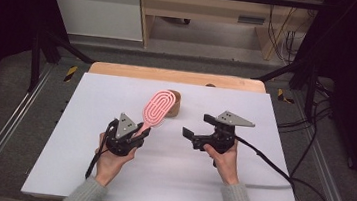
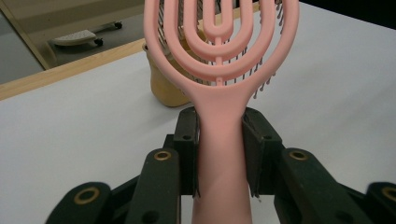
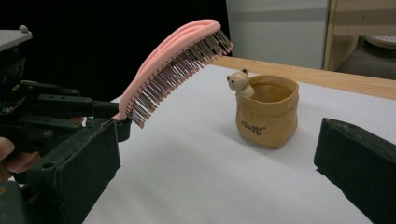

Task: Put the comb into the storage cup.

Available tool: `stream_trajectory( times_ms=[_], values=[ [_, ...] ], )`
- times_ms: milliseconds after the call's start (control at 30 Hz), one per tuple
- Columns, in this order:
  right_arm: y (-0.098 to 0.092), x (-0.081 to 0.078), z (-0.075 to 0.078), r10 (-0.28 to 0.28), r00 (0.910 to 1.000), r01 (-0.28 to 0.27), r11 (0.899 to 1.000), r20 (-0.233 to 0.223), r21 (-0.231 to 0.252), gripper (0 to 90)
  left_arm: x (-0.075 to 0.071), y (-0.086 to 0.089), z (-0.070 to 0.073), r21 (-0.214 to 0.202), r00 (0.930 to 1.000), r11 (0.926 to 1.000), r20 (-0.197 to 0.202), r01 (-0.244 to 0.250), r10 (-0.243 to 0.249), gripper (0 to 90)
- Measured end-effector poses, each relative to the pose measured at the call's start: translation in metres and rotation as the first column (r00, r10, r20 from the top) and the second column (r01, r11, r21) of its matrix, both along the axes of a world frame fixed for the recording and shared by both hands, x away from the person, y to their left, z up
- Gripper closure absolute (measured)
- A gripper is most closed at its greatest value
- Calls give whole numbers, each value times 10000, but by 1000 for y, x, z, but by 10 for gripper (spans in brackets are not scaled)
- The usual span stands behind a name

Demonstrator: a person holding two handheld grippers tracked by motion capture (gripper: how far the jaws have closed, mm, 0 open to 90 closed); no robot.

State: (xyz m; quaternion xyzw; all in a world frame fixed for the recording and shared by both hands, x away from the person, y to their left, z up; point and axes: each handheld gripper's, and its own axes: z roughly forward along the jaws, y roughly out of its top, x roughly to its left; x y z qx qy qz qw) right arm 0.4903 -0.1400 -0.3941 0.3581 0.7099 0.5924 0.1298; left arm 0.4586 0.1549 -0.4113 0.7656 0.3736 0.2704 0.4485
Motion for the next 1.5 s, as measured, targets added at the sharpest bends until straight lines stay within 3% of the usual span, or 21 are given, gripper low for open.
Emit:
stream_trajectory(
  times_ms=[633, 733, 967, 1500],
  values=[
    [7, 3, 9, -107, 9999, 106, 9996, 14, 243, 7, -3, -20, -1, 6, 9998, 10000, 182, -16, 16, 691],
    [8, 4, 10, -90, 10000, 90, 9996, 3, 281, 7, -4, -22, -1, -140, 9998, 9999, 182, 18, -15, 691],
    [13, 4, 12, -64, 10000, 65, 9995, -4, 318, 8, -9, -27, -2, -145, 9990, 9999, 443, 32, -25, 691],
    [18, 10, 7, -146, 9988, 171, 9984, -462, 544, 17, -14, -34, -10, -162, 9983, 9999, 575, 53, -43, 691]
  ],
)
